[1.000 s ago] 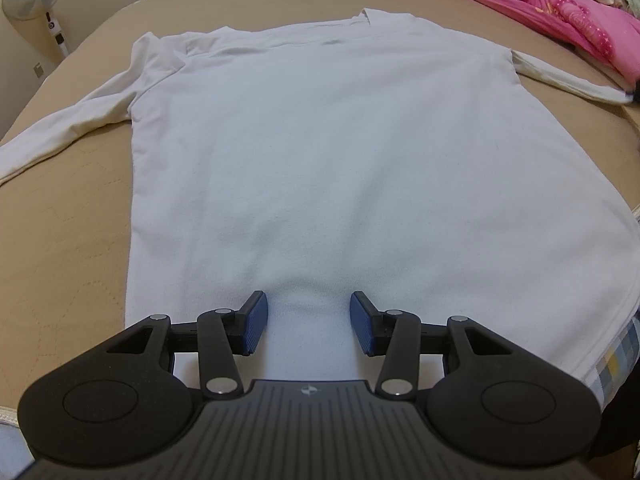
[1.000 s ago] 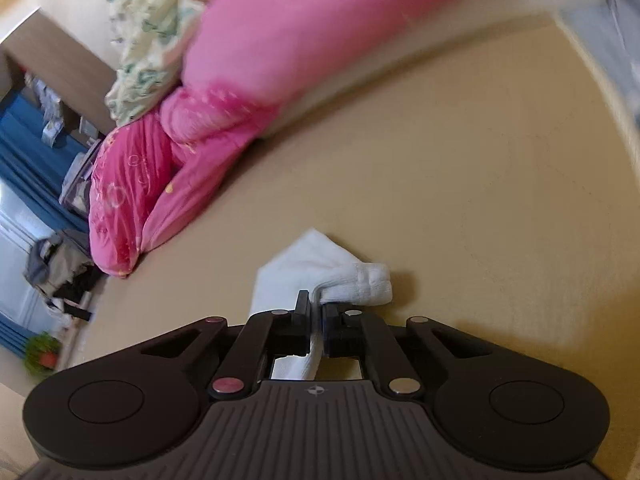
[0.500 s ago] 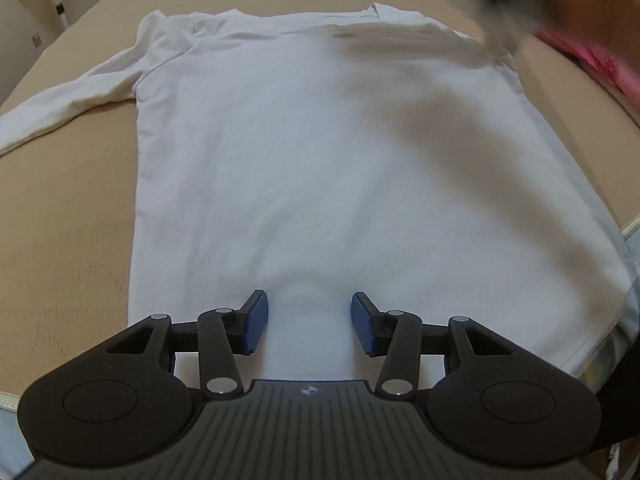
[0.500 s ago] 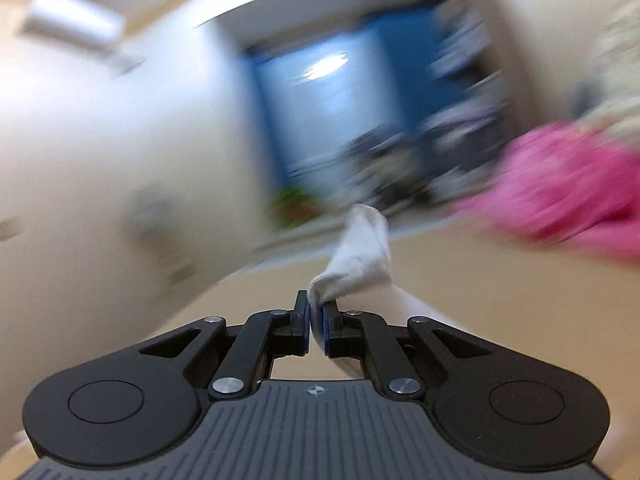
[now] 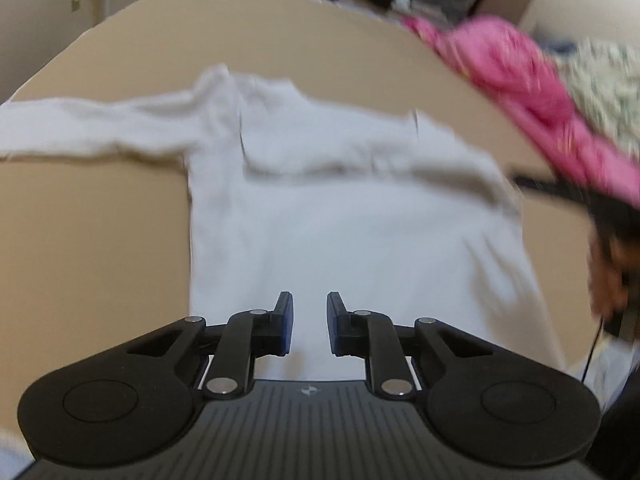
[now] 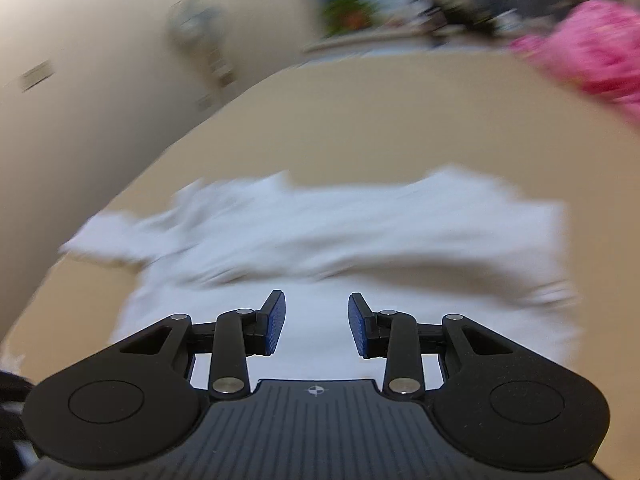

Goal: Fold small clothes

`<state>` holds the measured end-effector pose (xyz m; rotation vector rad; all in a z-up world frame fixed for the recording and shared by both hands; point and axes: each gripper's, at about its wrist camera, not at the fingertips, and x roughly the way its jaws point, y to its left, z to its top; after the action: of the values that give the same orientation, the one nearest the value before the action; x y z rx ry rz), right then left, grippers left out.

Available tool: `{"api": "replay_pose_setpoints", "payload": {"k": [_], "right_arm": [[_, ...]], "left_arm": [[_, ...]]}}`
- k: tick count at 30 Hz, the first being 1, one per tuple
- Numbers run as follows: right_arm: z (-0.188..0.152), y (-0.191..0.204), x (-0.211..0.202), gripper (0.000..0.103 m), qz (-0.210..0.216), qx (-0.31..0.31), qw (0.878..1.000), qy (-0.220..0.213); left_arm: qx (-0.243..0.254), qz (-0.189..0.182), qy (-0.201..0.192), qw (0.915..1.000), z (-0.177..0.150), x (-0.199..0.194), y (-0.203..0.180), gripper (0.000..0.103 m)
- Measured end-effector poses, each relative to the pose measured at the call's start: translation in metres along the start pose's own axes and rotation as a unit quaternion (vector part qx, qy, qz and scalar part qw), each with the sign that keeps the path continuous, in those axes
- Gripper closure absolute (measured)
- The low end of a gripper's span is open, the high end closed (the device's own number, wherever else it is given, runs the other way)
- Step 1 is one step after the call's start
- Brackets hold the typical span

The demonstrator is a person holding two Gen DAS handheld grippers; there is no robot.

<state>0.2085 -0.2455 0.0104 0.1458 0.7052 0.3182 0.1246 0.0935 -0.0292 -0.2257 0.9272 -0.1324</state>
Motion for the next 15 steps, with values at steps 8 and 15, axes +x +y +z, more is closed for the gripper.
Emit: {"api": "replay_pose_setpoints", "payload": {"k": [8, 15], "right_arm": [[-0.026, -0.111, 0.015, 0.065, -0.044, 0.254, 0.966, -0.034], [-0.017, -0.125, 0.045, 0.064, -0.063, 0.267, 0.961, -0.031]], "left_arm": [[-0.104, -0.037, 0.005, 0.9939, 0.081, 0.093, 0.047, 0.074], [-0.138, -0.028, 0.006, 0.9900, 0.091, 0.133, 0.067, 0.068]]}}
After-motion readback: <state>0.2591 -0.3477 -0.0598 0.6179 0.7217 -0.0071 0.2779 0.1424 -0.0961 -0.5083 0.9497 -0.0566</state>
